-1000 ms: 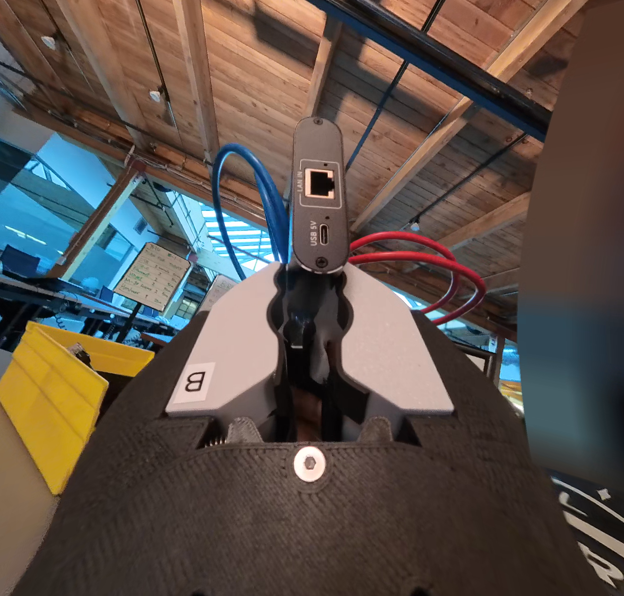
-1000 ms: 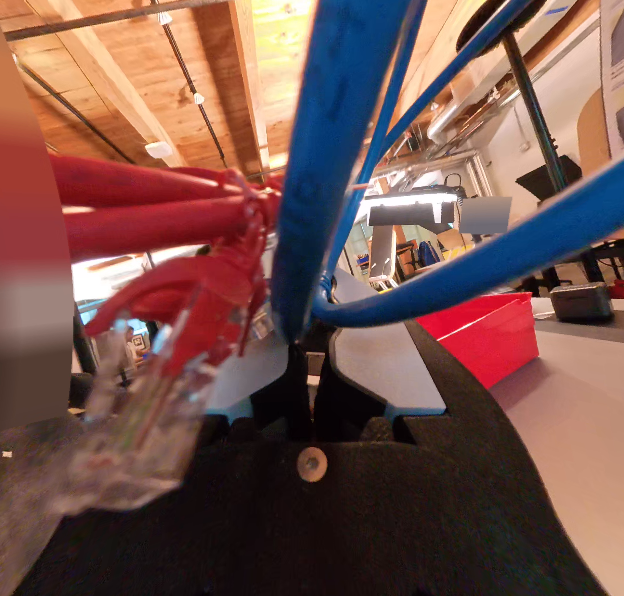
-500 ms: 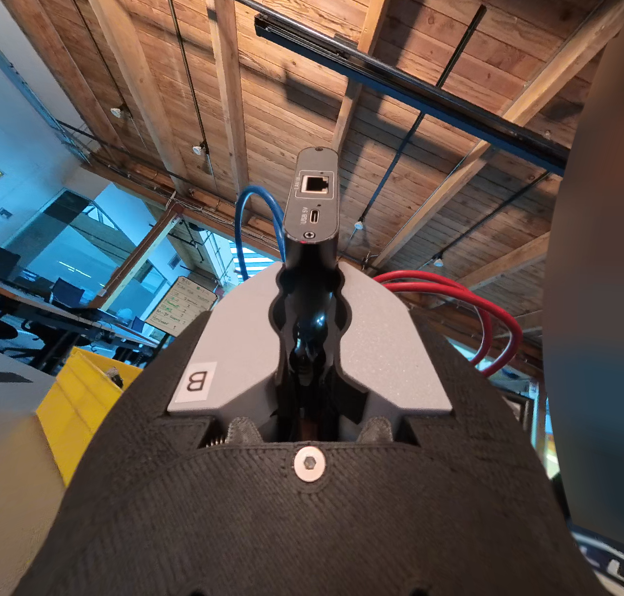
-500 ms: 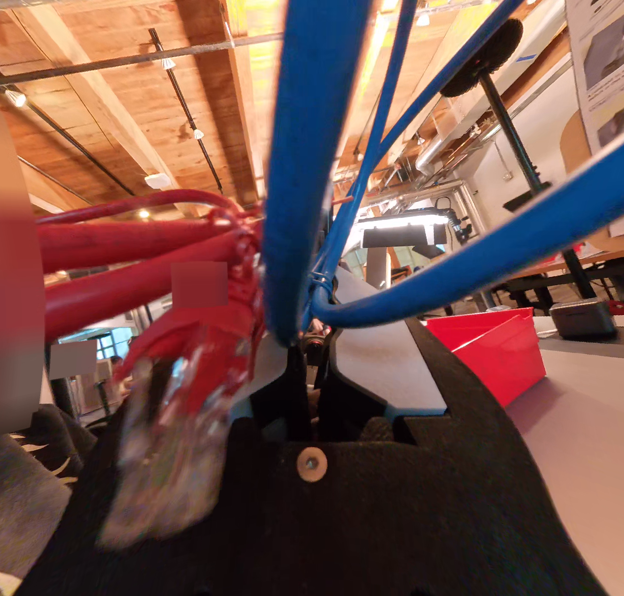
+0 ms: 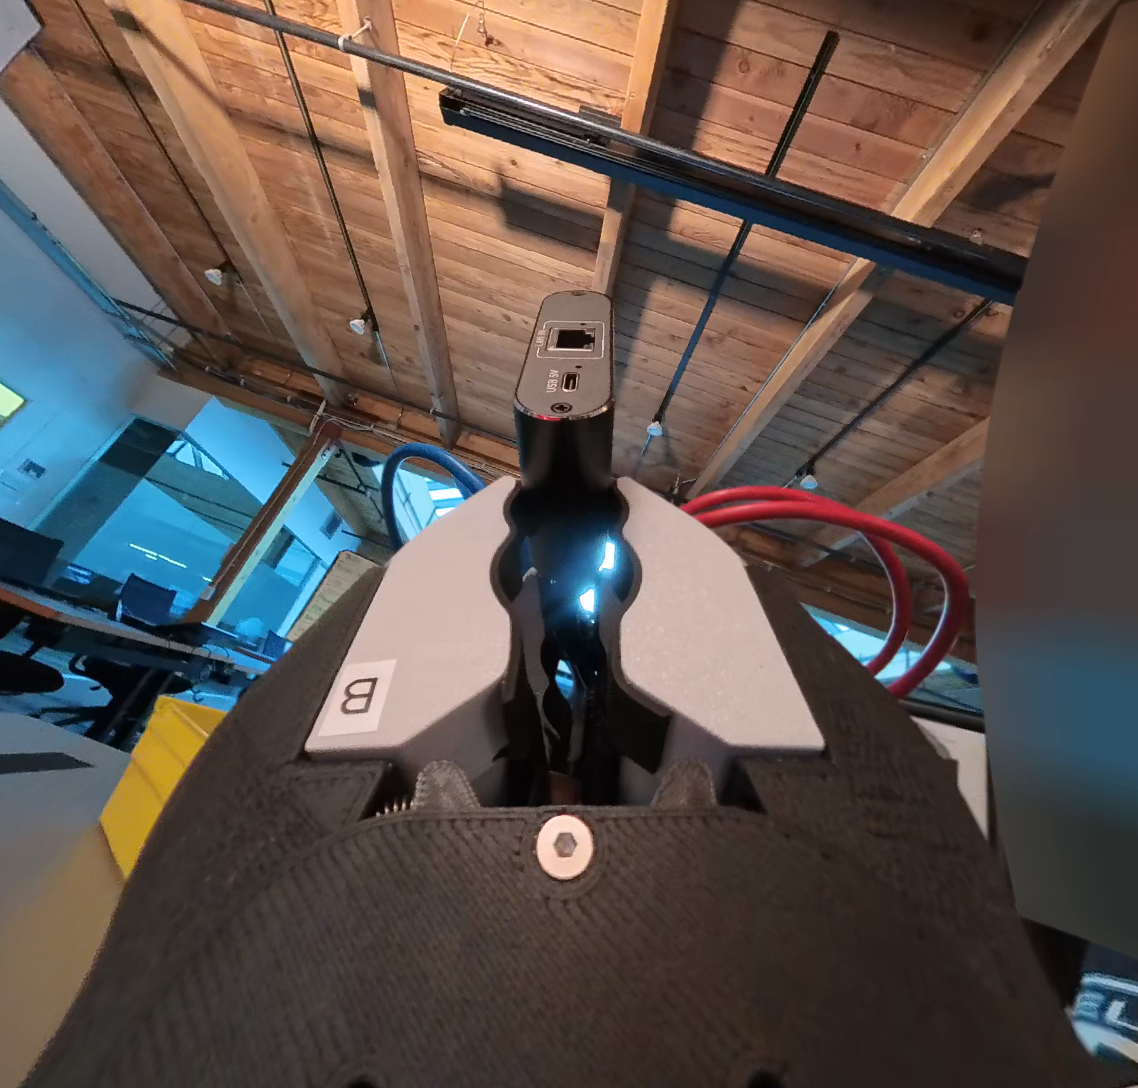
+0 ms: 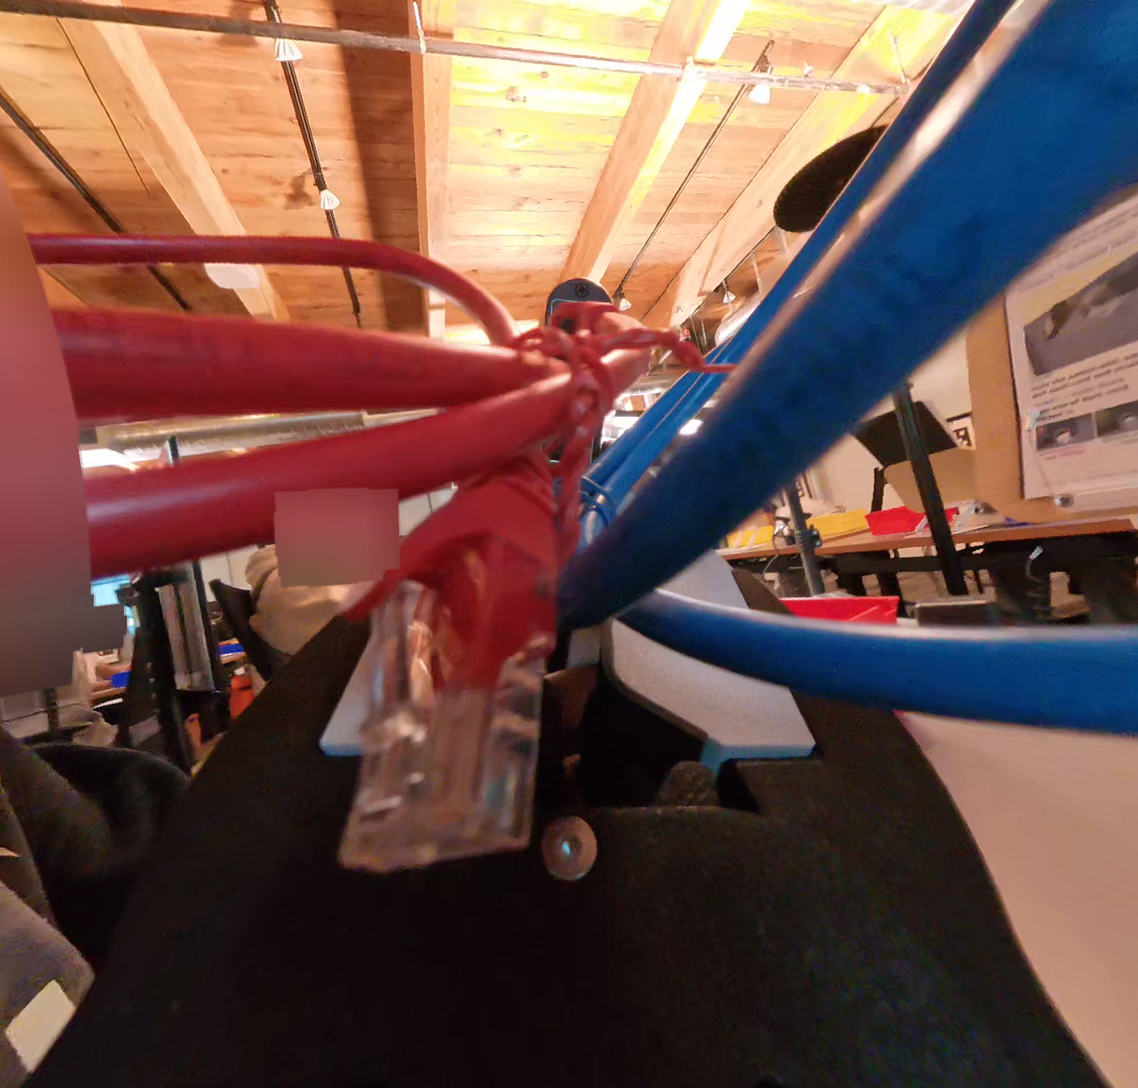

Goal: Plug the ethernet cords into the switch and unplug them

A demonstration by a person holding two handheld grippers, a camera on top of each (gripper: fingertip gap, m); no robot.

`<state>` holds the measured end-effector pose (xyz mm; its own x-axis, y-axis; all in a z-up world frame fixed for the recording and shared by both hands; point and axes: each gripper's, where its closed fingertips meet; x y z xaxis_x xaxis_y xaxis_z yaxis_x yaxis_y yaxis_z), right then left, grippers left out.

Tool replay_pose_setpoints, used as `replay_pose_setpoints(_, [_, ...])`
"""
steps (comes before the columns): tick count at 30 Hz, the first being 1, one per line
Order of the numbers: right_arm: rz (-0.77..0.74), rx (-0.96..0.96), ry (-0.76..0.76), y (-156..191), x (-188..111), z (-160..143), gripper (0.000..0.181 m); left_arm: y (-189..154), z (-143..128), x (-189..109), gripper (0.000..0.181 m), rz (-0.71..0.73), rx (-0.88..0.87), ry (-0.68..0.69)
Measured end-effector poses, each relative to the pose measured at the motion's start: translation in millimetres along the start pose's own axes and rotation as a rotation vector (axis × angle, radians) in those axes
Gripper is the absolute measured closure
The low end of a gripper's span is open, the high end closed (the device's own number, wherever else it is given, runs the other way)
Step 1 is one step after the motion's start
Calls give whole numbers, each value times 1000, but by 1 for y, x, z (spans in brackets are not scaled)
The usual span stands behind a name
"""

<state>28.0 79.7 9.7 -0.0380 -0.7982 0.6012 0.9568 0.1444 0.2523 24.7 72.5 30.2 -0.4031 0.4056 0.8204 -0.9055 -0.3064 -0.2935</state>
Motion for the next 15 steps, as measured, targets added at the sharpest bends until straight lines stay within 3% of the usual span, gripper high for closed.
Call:
replay_pose_setpoints(1, [-1,-16,-7,1,0,2,125,-2,0,0,157,-4,19,0])
replay_pose_setpoints(2, [-4,-27,-17,2,0,4,116,-5,-1,1,157,-10,35,1])
replay_pose_setpoints(5, [9,-29,-28,4,-1,7,160,-9,-3,2,156,-15,74,1])
replay_pose_setpoints(6, [11,-26,-29,4,-1,7,162,-9,-4,1,156,-11,75,0])
replay_pose_setpoints(13, [60,-4,-22,8,-1,9,164,-13,-5,2,157,5,137,3])
replay_pose_setpoints(15, [70,-3,-17,9,0,11,134,-13,-6,3,157,3,129,4])
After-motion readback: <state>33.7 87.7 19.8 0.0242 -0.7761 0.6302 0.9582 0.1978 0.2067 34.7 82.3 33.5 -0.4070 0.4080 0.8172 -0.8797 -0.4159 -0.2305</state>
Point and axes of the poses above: each gripper's, where its closed fingertips meet, x out along the fingers, z out of its top, y = z × x across the jaws, and after that the axes turned 3 degrees about x, right-handed
